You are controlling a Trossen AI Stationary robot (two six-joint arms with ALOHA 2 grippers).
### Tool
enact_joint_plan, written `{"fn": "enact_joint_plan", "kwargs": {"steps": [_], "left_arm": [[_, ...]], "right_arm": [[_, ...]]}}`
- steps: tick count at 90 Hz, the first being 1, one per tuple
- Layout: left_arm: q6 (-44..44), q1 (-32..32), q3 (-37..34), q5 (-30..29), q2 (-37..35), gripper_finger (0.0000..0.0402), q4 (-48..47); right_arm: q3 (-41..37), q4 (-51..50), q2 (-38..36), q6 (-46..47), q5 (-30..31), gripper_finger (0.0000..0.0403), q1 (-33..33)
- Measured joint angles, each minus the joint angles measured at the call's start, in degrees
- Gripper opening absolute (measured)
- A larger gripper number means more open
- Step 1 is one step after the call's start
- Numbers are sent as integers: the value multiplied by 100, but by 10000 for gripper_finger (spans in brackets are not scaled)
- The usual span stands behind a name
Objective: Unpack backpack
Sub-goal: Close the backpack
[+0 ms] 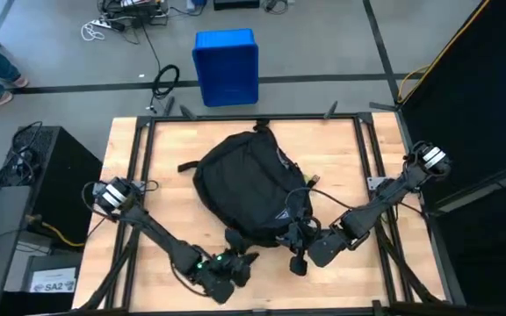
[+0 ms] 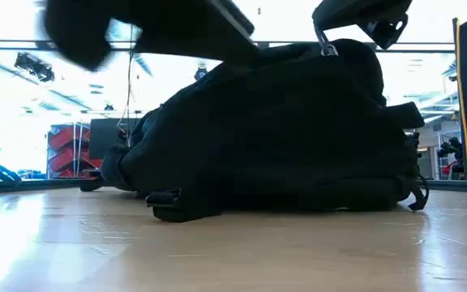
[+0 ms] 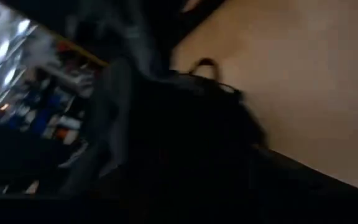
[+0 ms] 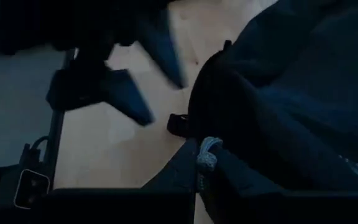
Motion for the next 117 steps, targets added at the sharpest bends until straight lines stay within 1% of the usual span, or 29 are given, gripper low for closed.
{"fn": "enact_joint_plan", "kwargs": {"steps": [6,16,27,39,45,49,52,56,62,65,72,79,88,93,100,117], "left_arm": [[-2,137,4,124,22,207,189],[-4,371,4,708,35,207,180],[-9,544,4,1123,59,207,188],[-31,660,4,1162,77,207,71],[-46,710,4,1026,75,198,29],[-38,713,4,902,75,181,-28],[2,713,4,840,75,161,-94],[120,713,4,813,75,123,-185],[203,706,4,813,75,49,-301],[207,706,4,813,76,25,-346],[190,662,4,810,75,8,-456],[150,514,4,778,12,3,-641],[104,190,2,650,-204,2,-1132],[-141,-10,2,484,-376,1,-1555],[-771,-227,18,324,-635,1,-2305],[-2563,-639,4,189,-1058,0,-4358]], "right_arm": [[0,70,0,-71,-2,0,-38],[0,67,1,-94,-2,0,-91],[0,69,1,-141,-2,0,-103],[0,147,1,-252,-2,0,-105],[0,230,0,-305,0,0,-105],[0,276,2,-351,0,0,-108],[0,320,1,-401,2,0,-108],[0,366,2,-448,3,0,-108],[0,385,2,-466,7,0,-108],[0,380,0,-465,9,0,-108],[0,351,0,-455,9,0,-108],[0,278,2,-392,24,0,-66],[0,55,2,-176,18,0,31],[2,-147,2,0,7,0,101],[6,-351,4,265,19,0,163],[11,-817,2,732,206,0,310]]}}
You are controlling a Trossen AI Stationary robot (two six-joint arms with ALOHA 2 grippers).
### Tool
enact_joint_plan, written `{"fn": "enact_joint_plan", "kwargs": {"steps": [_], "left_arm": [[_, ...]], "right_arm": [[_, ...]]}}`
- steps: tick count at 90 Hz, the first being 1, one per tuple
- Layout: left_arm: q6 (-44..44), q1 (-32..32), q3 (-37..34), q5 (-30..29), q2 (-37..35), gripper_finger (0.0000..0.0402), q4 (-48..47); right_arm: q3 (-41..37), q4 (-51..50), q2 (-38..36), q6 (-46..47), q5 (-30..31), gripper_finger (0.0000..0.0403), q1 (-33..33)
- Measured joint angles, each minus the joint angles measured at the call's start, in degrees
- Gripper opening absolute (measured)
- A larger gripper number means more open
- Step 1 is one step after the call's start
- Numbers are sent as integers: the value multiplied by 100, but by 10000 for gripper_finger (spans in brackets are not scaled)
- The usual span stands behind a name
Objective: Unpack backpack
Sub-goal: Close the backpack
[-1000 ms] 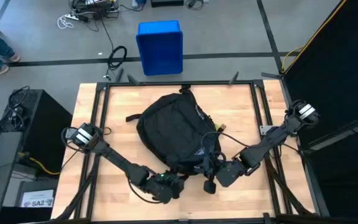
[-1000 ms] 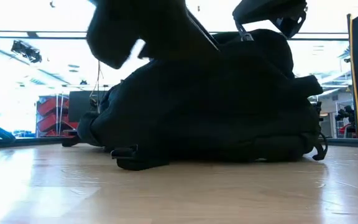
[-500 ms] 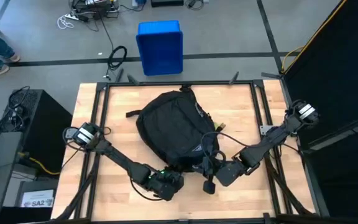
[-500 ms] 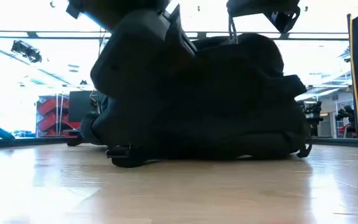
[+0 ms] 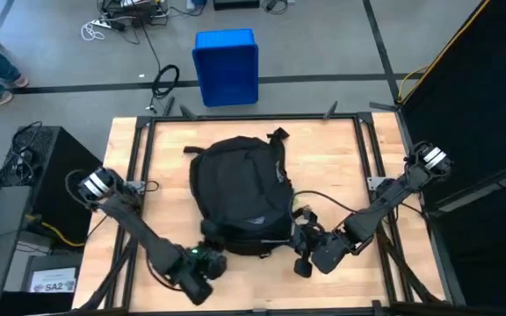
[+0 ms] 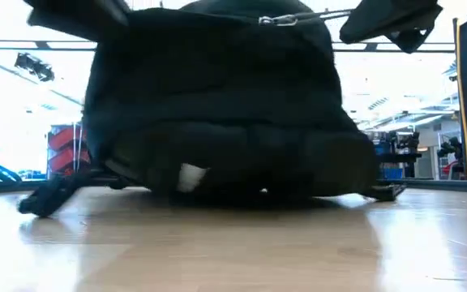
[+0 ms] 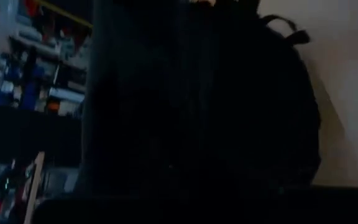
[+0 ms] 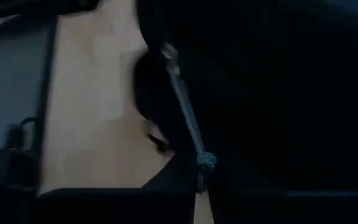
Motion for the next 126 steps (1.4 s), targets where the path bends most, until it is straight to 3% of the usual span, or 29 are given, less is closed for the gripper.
{"fn": "enact_joint_plan", "kwargs": {"steps": [24,31,51,73,101,115,126], "left_arm": [[-2422,-414,9,-132,-111,0,-2417],[-2984,-508,-7,103,-124,0,-3028],[-4035,-663,-90,329,-124,0,-3511],[-4086,-657,-90,346,-122,5,-3592],[-4092,-644,-90,350,-122,6,-3501],[-4095,-642,-90,351,-122,6,-3490],[-4109,-641,-90,350,-119,6,-3471]], "right_arm": [[7,-1427,-4,1144,481,0,-71],[-29,-2022,-11,1493,545,1,-128],[-11,-2095,20,1722,793,1,-272],[-11,-978,73,425,804,1,-494],[-13,-1130,708,-360,568,0,-1588],[-13,-880,726,-648,522,2,-1727],[-13,-584,726,-1035,155,16,-1730]]}}
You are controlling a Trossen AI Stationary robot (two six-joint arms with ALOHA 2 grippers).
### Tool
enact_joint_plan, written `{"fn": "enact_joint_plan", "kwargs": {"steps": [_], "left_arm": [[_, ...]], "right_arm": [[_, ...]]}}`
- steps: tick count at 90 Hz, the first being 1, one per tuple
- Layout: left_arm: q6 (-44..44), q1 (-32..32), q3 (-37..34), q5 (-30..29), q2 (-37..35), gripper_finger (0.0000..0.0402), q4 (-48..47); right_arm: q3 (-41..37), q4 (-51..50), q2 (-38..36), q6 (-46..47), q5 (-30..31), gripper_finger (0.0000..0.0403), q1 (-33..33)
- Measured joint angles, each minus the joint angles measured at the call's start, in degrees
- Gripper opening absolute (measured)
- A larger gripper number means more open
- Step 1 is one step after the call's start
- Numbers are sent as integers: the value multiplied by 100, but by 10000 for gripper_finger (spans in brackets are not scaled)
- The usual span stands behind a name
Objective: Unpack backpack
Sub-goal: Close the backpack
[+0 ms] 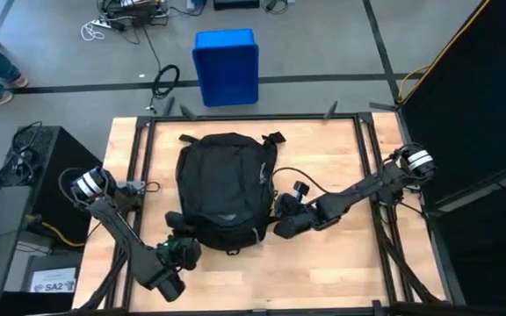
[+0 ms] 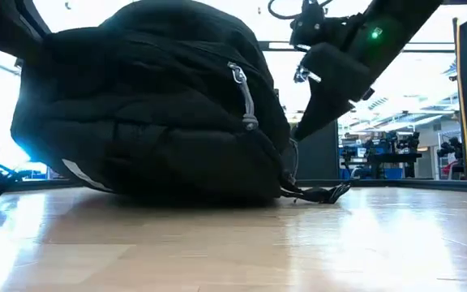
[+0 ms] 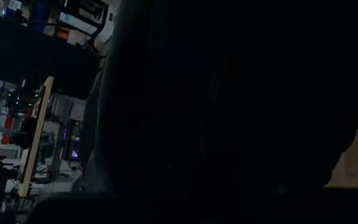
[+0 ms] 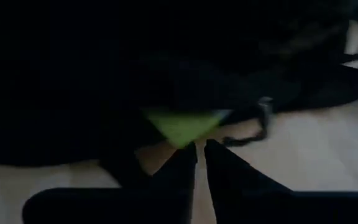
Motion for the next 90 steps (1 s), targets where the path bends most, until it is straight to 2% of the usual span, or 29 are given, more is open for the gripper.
{"fn": "enact_joint_plan", "kwargs": {"steps": [15,32,51,59,68,82,90], "left_arm": [[-106,2,0,3,0,26,67],[43,2,99,-29,0,106,37],[244,58,551,-976,2,200,241],[776,164,630,-1048,0,226,932],[1940,360,601,-885,18,245,2251],[3874,735,570,-291,341,253,4343],[4355,896,568,-278,571,253,4796]], "right_arm": [[0,961,22,-579,-231,46,124],[0,2105,24,-1126,-470,63,157],[0,2416,24,-1287,-655,68,-61],[0,2454,24,-1286,-795,66,-141],[0,2566,24,-1289,-856,66,-175],[0,2682,26,-1291,-891,68,-187],[0,2689,26,-1291,-914,67,-187]]}}
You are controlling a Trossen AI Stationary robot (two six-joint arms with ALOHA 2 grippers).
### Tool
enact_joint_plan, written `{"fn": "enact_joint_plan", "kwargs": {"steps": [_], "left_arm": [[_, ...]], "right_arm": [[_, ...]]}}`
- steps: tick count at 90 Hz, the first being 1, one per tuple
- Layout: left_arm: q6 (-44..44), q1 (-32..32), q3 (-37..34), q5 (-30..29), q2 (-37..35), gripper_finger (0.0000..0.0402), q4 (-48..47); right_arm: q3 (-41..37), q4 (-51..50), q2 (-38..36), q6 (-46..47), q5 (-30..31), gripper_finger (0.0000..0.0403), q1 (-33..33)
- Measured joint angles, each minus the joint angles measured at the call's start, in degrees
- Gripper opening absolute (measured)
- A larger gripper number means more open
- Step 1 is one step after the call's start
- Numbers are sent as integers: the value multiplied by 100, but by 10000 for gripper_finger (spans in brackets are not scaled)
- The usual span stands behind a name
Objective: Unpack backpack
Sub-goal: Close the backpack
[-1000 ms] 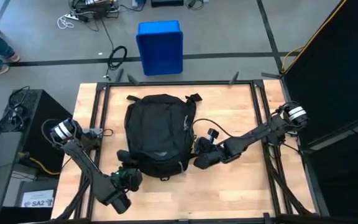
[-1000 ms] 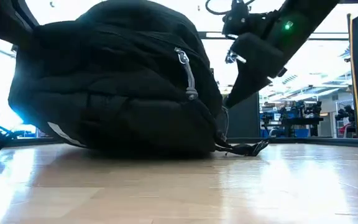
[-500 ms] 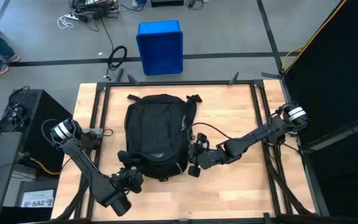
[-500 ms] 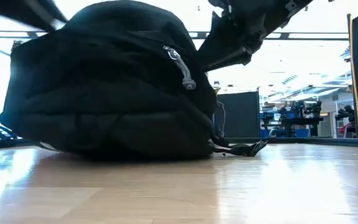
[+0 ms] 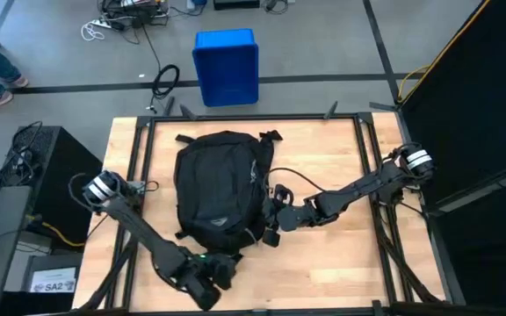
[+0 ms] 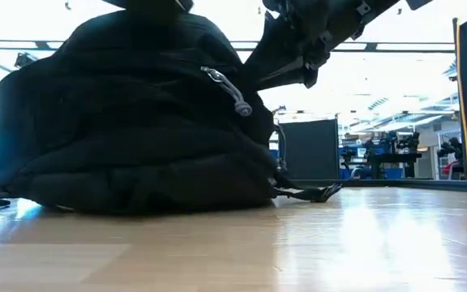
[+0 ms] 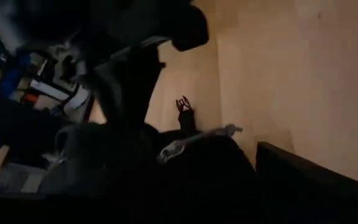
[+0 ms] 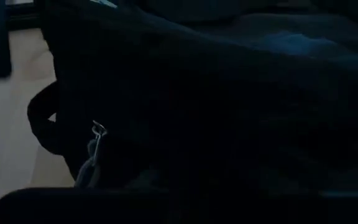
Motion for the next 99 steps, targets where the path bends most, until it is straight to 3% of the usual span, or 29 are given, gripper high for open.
{"fn": "enact_joint_plan", "kwargs": {"steps": [35,58,81,89,99], "left_arm": [[-1592,800,-9,-207,492,253,-1639],[-1919,964,-9,146,499,242,-1914],[-2065,1106,-7,128,831,232,-2268],[-2080,1174,-7,117,970,197,-2332],[-2225,1237,-7,145,1027,99,-2495]], "right_arm": [[0,83,0,-2,-101,68,119],[2,105,0,-2,-393,65,209],[1,187,0,3,-397,67,313],[2,214,0,2,-397,65,310],[0,230,0,5,-395,65,310]]}}
